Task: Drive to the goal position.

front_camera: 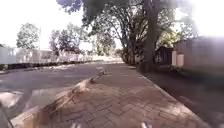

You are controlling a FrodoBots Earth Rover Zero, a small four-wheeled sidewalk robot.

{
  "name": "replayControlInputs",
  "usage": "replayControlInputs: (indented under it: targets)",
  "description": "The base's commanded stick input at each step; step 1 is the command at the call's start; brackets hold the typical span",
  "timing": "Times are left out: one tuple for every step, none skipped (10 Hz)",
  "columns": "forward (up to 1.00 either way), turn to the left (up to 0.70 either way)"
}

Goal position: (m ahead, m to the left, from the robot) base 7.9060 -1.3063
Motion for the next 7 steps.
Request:
replayControlInputs:
  targets:
    - [0.70, 0.00]
    - [0.70, 0.00]
    - [0.70, 0.00]
    - [0.70, 0.00]
    - [0.70, 0.00]
    - [0.70, 0.00]
    - [0.70, 0.00]
